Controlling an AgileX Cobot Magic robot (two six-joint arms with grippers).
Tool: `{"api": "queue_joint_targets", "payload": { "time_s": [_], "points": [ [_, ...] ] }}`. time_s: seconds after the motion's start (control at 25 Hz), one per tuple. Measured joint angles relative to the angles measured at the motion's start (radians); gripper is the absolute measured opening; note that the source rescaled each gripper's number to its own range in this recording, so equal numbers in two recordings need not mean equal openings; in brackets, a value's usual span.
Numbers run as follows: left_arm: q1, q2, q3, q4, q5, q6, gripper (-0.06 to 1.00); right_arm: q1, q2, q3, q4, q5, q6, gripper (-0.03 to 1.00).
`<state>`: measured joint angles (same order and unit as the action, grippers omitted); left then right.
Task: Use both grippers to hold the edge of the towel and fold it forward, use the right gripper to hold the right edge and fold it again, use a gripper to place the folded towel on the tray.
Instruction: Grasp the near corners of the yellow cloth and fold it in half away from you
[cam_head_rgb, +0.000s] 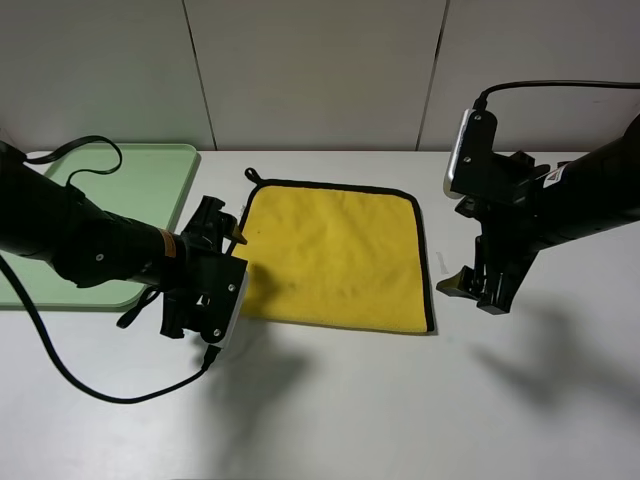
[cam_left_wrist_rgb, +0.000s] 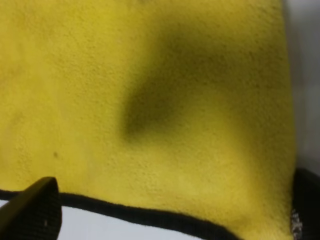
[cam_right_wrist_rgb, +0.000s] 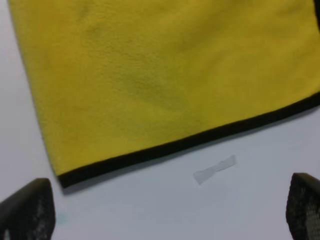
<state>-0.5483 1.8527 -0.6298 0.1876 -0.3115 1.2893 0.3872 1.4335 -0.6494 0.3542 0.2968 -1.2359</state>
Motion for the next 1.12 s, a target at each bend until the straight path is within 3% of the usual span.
{"api": "queue_joint_targets", "payload": {
  "time_s": [0.44,1.12],
  "points": [
    [0.000,0.000,0.000,-0.001,-0.003,0.000,0.88,0.155,0.073,0.000,-0.001,-0.062,-0.085,1.00],
    [0.000,0.000,0.000,-0.002,-0.003,0.000,0.87,0.158,0.318,-0.001,0.000,-0.167,-0.085,1.00]
  ]
}}
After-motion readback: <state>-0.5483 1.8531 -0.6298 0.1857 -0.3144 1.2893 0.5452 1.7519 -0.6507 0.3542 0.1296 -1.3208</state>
